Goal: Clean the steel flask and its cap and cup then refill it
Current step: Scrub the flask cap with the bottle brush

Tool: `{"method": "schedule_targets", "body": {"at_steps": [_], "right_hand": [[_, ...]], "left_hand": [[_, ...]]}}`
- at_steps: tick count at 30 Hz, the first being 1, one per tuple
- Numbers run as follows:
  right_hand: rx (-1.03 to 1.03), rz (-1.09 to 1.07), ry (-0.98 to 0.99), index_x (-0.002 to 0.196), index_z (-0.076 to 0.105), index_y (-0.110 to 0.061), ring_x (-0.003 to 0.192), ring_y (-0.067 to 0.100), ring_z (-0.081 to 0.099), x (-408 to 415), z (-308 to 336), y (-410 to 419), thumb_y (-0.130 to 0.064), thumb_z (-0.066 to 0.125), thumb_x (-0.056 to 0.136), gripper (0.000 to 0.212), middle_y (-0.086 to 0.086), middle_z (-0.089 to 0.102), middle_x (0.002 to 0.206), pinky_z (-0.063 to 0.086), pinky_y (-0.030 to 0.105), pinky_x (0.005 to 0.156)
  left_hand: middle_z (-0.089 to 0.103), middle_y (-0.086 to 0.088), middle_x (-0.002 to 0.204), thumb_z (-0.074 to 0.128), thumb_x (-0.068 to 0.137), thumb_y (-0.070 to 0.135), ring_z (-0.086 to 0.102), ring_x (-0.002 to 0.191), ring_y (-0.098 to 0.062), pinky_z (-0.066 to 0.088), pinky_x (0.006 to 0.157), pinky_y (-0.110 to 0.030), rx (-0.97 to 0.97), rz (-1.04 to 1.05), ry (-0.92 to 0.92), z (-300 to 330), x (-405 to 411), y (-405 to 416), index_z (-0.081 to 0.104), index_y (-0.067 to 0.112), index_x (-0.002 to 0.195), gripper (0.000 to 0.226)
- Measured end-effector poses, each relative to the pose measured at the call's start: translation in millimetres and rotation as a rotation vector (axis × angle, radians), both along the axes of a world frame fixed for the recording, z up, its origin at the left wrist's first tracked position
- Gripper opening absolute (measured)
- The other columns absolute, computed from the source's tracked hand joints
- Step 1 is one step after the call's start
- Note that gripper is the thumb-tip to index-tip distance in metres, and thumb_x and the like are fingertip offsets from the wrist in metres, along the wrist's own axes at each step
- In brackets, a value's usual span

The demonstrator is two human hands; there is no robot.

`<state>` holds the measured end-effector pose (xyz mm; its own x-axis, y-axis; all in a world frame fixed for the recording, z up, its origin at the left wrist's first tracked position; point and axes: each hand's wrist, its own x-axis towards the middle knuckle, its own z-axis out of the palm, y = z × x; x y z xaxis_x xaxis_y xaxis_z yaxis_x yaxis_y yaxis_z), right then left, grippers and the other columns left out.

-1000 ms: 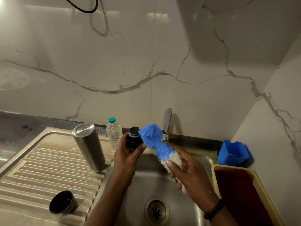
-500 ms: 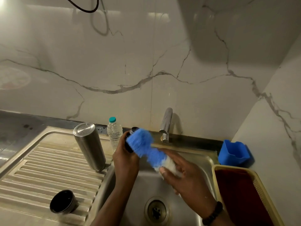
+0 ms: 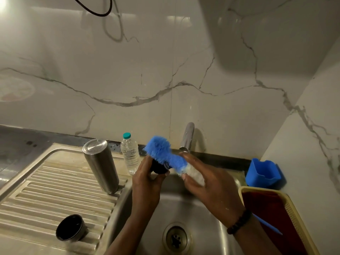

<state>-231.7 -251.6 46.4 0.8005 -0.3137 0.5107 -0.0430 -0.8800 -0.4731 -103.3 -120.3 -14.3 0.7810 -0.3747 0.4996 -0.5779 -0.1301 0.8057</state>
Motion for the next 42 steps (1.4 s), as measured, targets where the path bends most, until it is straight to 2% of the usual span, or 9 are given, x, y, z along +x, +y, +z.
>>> {"method": "schedule_targets", "body": {"at_steps": [8, 12, 16, 21, 25, 30, 34, 37, 42], "right_hand": [[0.255, -0.009, -0.020, 0.125, 0.039, -0.068, 0.084, 0.005, 0.069, -4, -3, -11, -0.047, 0.060, 0.088, 0.048, -0.011, 0.071, 0.098, 0.059, 0.031, 0.072], [0.345, 0.054, 0.100, 0.135, 0.046, -0.048, 0.066, -0.003, 0.063, -6, 1, -18, -0.035, 0.064, 0.091, 0.049, -0.011, 0.067, 0.090, 0.048, 0.012, 0.054], [0.391, 0.092, 0.144, 0.138, 0.048, -0.037, 0.070, -0.008, 0.063, -13, 8, -20, -0.031, 0.064, 0.091, 0.049, -0.016, 0.065, 0.087, 0.047, 0.010, 0.054], [0.195, 0.041, 0.095, 0.135, 0.034, -0.061, 0.079, 0.003, 0.066, -10, -2, -16, -0.060, 0.046, 0.088, 0.049, -0.016, 0.065, 0.088, 0.056, 0.022, 0.068], [-0.025, 0.026, 0.152, 0.139, 0.042, -0.041, 0.066, -0.004, 0.055, -8, -7, -18, -0.058, 0.043, 0.089, 0.053, -0.025, 0.053, 0.085, 0.049, 0.018, 0.060], [-0.216, 0.011, 0.106, 0.145, 0.034, -0.038, 0.068, 0.006, 0.063, -14, -11, -16, -0.049, 0.048, 0.089, 0.059, -0.011, 0.070, 0.092, 0.056, 0.027, 0.055], [-0.247, -0.013, 0.069, 0.145, 0.034, -0.037, 0.065, 0.004, 0.061, -11, -16, -13, -0.045, 0.050, 0.089, 0.059, -0.011, 0.069, 0.088, 0.055, 0.023, 0.053], [-0.158, -0.118, 0.116, 0.143, 0.035, -0.040, 0.064, 0.002, 0.059, -9, -23, -18, -0.051, 0.045, 0.088, 0.056, -0.011, 0.068, 0.084, 0.055, 0.021, 0.056], [0.323, -0.090, 0.075, 0.127, 0.037, -0.066, 0.083, 0.002, 0.065, -13, -20, -13, -0.045, 0.060, 0.085, 0.052, -0.016, 0.066, 0.098, 0.056, 0.022, 0.066]], "left_hand": [[0.067, 0.011, 0.125, 0.081, 0.074, -0.007, 0.063, 0.118, -0.007, 0.050, 0.094, -0.015, -0.170, -0.141, 0.169, 9, -6, 0, 0.056, 0.034, 0.130, 0.074], [0.067, 0.010, 0.126, 0.078, 0.075, -0.012, 0.064, 0.118, -0.006, 0.052, 0.094, -0.018, -0.231, -0.166, 0.261, 7, -4, 0, 0.056, 0.029, 0.129, 0.072], [0.066, 0.008, 0.128, 0.079, 0.078, -0.005, 0.063, 0.117, -0.004, 0.052, 0.092, -0.014, -0.190, -0.107, 0.278, 0, -1, 0, 0.053, 0.039, 0.129, 0.072], [0.066, 0.006, 0.128, 0.082, 0.076, -0.001, 0.062, 0.118, -0.008, 0.051, 0.094, -0.013, -0.047, -0.027, 0.132, -1, 14, -2, 0.056, 0.028, 0.134, 0.070], [0.066, 0.007, 0.124, 0.083, 0.075, -0.001, 0.064, 0.113, -0.010, 0.055, 0.093, -0.019, -0.013, 0.032, 0.109, -3, 13, -1, 0.054, 0.030, 0.132, 0.070], [0.068, 0.009, 0.119, 0.084, 0.077, 0.008, 0.065, 0.111, -0.008, 0.056, 0.096, -0.032, -0.010, 0.090, 0.215, -14, 13, 4, 0.059, 0.026, 0.129, 0.060], [0.066, 0.016, 0.114, 0.080, 0.082, 0.016, 0.062, 0.108, -0.004, 0.048, 0.090, -0.019, -0.063, 0.061, 0.299, -3, 9, 1, 0.053, 0.033, 0.128, 0.056], [0.067, 0.015, 0.119, 0.079, 0.083, 0.019, 0.062, 0.115, -0.005, 0.049, 0.095, -0.027, -0.152, 0.026, 0.379, 0, 12, 2, 0.055, 0.033, 0.131, 0.055], [0.067, 0.002, 0.127, 0.074, 0.084, 0.004, 0.063, 0.119, -0.008, 0.052, 0.089, -0.016, -0.222, -0.236, 0.454, 12, 15, 5, 0.053, 0.019, 0.137, 0.059]]}}
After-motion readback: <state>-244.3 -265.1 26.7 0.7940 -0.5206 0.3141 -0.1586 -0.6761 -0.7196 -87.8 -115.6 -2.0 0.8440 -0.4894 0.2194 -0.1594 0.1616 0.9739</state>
